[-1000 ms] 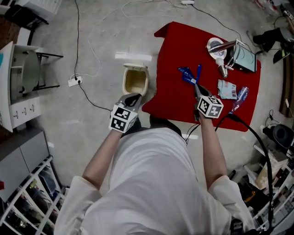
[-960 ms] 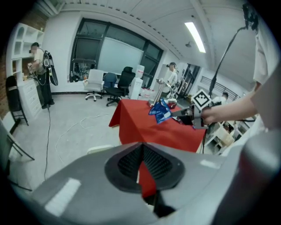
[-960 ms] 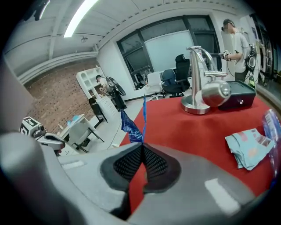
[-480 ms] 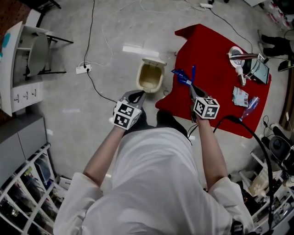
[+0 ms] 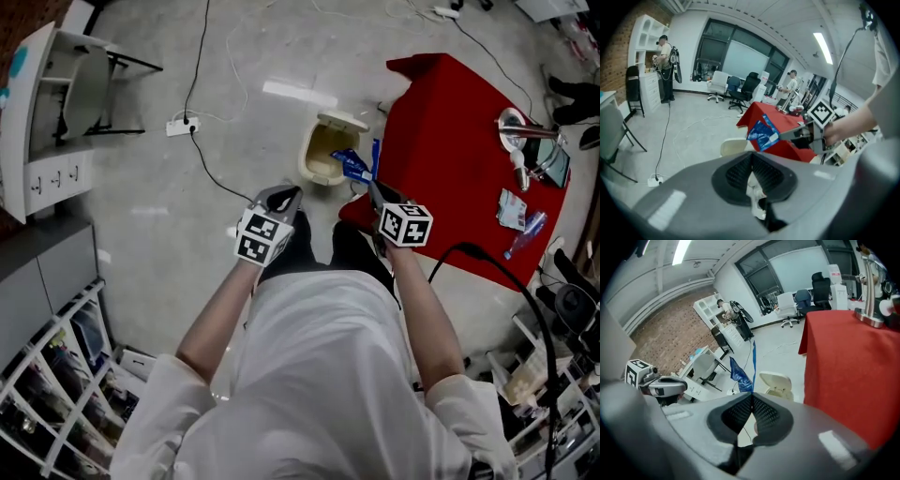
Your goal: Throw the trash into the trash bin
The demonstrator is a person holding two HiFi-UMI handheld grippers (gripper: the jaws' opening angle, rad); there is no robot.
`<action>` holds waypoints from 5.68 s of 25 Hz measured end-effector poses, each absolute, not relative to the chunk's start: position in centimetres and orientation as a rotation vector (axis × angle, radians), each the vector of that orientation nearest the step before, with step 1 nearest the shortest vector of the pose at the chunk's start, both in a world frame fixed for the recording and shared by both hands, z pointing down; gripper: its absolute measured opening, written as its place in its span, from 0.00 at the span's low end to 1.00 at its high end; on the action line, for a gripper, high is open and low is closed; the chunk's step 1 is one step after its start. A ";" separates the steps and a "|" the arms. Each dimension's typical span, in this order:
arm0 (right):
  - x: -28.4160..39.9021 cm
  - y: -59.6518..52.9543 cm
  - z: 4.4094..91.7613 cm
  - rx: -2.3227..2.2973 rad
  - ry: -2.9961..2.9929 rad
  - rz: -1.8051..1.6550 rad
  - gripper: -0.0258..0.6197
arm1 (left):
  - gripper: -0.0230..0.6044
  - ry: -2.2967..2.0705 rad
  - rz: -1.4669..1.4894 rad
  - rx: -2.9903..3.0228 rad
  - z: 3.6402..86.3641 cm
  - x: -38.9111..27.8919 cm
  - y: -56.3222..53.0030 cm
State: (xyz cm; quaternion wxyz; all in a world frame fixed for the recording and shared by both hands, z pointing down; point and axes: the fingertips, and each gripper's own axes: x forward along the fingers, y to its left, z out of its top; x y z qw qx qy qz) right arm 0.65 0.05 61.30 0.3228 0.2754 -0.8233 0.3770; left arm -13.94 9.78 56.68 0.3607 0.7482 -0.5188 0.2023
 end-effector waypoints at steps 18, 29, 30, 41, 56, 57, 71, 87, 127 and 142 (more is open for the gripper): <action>-5.0 2.4 76.5 0.979 -1.879 1.222 0.04 | 0.04 -1.223 0.598 1.920 68.7 -18.6 9.3; -4.6 2.6 90.5 0.994 -1.798 1.205 0.05 | 0.04 -1.194 0.580 1.901 76.4 -18.8 8.6; -4.5 2.5 91.5 0.995 -1.796 1.217 0.11 | 0.04 -1.195 0.577 1.899 77.0 -18.7 8.6; -4.3 3.2 90.1 0.939 -1.867 1.217 0.22 | 0.04 -1.136 0.605 1.882 78.6 -16.7 9.8; -3.8 2.3 73.9 0.855 -2.086 1.125 0.04 | 0.04 -1.163 0.615 1.973 66.6 -15.1 9.2; -3.8 2.4 72.6 0.844 -2.104 1.120 0.04 | 0.04 -1.159 0.615 1.984 65.5 -15.0 9.3; -2.0 5.9 59.6 0.703 -2.268 0.969 0.04 | 0.04 -1.166 0.528 2.077 55.0 -14.2 11.2; -1.7 7.9 53.2 0.703 -2.365 0.871 0.04 | 0.04 -0.996 0.596 2.230 51.1 -10.7 12.3; 35.2 -3.8 51.5 1.123 -2.305 0.895 0.09 | 0.04 -0.811 0.629 2.372 48.6 20.4 0.1; 53.9 -6.0 54.2 1.560 -2.016 0.952 0.12 | 0.04 -0.709 0.724 2.361 50.2 28.7 -2.8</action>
